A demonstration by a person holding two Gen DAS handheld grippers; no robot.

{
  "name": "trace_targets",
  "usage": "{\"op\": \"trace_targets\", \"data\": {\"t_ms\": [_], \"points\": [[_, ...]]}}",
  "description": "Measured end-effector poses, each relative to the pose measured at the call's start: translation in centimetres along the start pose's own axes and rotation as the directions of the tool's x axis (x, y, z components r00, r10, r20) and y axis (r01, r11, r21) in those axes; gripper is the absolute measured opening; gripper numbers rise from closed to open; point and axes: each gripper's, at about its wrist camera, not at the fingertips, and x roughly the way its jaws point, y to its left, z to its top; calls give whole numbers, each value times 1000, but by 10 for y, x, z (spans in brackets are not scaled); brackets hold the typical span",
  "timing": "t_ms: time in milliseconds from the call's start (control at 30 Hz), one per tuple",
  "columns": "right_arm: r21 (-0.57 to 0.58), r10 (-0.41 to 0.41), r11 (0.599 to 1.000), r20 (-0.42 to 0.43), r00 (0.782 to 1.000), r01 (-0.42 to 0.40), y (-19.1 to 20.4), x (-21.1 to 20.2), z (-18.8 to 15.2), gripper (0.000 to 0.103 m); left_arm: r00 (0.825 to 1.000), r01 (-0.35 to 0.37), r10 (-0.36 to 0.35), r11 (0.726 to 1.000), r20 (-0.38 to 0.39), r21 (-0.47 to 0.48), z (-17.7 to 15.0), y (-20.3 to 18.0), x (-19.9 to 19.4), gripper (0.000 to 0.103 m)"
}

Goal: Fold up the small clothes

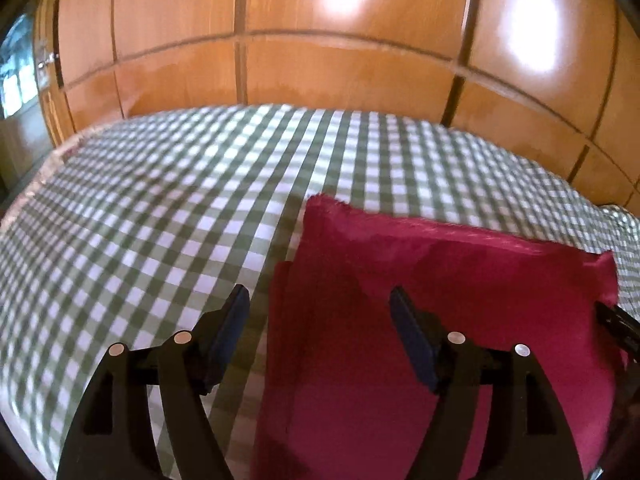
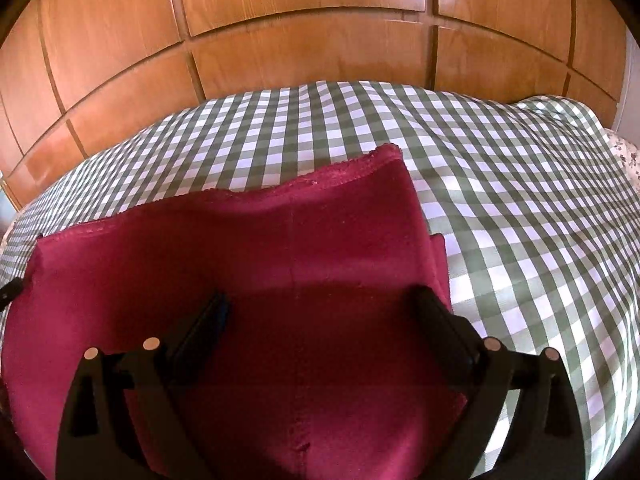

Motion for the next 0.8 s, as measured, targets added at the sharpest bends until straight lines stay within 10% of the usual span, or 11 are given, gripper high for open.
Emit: {"op": "trace_targets", "data": {"t_ms": [800], "points": [[1,-17,1000,8,1000,17,2,-4,-4,95,996,58,-62,996,63,61,-25,-25,-69,72]]}}
